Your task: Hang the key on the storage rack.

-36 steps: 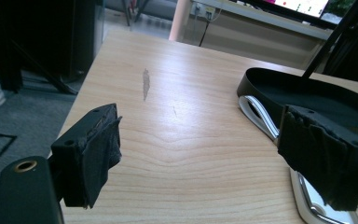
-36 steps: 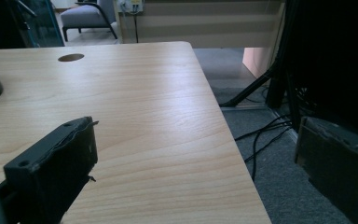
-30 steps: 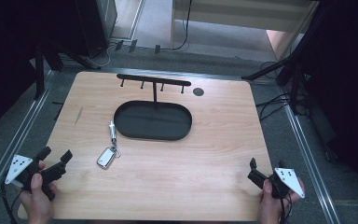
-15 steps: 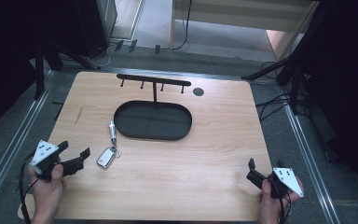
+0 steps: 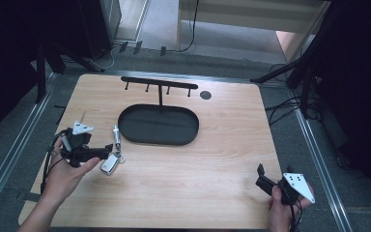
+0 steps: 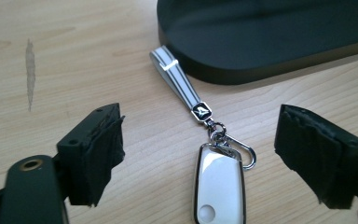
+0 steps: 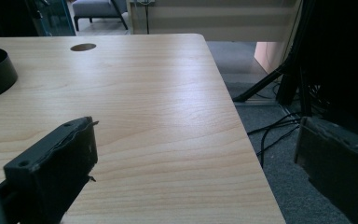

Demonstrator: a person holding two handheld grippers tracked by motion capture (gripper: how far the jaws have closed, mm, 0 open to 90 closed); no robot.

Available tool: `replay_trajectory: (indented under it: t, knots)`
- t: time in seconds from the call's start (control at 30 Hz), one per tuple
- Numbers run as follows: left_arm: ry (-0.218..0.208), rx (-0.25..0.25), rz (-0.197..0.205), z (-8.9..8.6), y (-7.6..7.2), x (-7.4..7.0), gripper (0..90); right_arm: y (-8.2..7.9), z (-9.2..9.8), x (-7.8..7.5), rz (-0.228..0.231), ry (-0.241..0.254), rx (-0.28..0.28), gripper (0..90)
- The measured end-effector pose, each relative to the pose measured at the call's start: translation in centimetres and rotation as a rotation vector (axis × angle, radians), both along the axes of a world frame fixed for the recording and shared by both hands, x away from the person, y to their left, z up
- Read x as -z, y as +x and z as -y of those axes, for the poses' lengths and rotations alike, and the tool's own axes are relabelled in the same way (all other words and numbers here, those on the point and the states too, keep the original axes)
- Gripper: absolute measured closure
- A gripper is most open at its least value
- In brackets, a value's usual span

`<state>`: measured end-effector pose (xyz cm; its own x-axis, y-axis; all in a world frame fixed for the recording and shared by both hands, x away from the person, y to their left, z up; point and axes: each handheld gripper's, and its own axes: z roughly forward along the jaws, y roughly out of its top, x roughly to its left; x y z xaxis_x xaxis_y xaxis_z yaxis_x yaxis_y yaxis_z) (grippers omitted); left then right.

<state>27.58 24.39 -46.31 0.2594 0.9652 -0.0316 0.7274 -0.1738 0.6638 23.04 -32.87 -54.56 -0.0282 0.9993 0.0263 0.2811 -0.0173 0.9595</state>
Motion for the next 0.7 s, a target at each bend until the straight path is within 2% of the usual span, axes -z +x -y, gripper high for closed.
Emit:
replay_trajectory:
  t: [0.03,0.07,0.13,0.17,0.2,0.23,0.27,0.3,0.37,0.43,0.53,0.57,0.6,0.63,0.67,0.7]
  knots:
    - [0.015,-0.007,-0.027,0.3,0.5,-0.1,18.0,0.0,0.0,0.0,0.0,0.0,0.0,0.0]
    - [0.013,-0.003,-0.051,0.5,0.9,-0.1,19.4,0.0,0.0,0.0,-0.001,-0.002,-0.001,0.0]
    - [-0.011,0.014,-0.103,0.9,1.7,-0.2,19.8,0.0,0.0,0.0,-0.002,0.0,-0.005,0.0]
    - [-0.038,0.016,-0.153,1.3,2.5,-0.3,19.8,0.0,0.0,0.0,-0.004,0.002,-0.005,0.0]
    - [-0.038,0.016,-0.153,1.3,2.5,-0.3,19.9,0.0,0.0,0.0,-0.004,0.002,-0.005,0.0]
    - [-0.048,0.014,-0.176,1.4,2.9,-0.3,19.9,0.0,0.0,0.0,-0.005,0.005,-0.005,0.0]
    - [-0.037,0.02,-0.193,1.5,3.2,-0.2,20.1,0.0,0.0,0.0,-0.004,0.005,-0.007,0.0]
    - [-0.023,0.012,-0.203,1.7,3.5,-0.1,24.1,0.1,0.0,0.0,-0.005,0.005,-0.007,0.0]
    - [-0.006,-0.029,-0.258,1.7,4.2,0.0,36.4,0.1,0.0,0.0,-0.007,0.005,-0.009,0.0]
    - [-0.006,-0.076,-0.292,1.6,4.9,0.2,37.8,0.1,0.0,0.0,-0.009,0.005,-0.009,0.0]
    - [-0.029,-0.086,-0.352,1.4,5.9,0.7,37.0,0.1,0.0,0.0,-0.011,0.004,-0.011,0.0]
    - [-0.024,-0.088,-0.367,1.4,6.1,0.9,37.7,0.1,0.0,0.0,-0.011,0.002,-0.012,0.0]
    - [-0.062,-0.099,-0.417,1.4,6.6,1.3,42.3,0.1,0.0,0.0,-0.01,0.0,-0.013,0.0]
    - [-0.062,-0.099,-0.417,1.4,6.6,1.3,42.6,0.1,0.0,0.0,-0.01,0.0,-0.013,0.0]
    - [-0.111,-0.105,-0.449,1.3,7.0,1.5,43.0,0.1,0.0,0.0,-0.012,0.001,-0.014,0.0]
    - [-0.124,-0.108,-0.462,1.3,7.2,1.6,43.7,0.2,0.0,0.0,-0.013,0.002,-0.014,0.0]
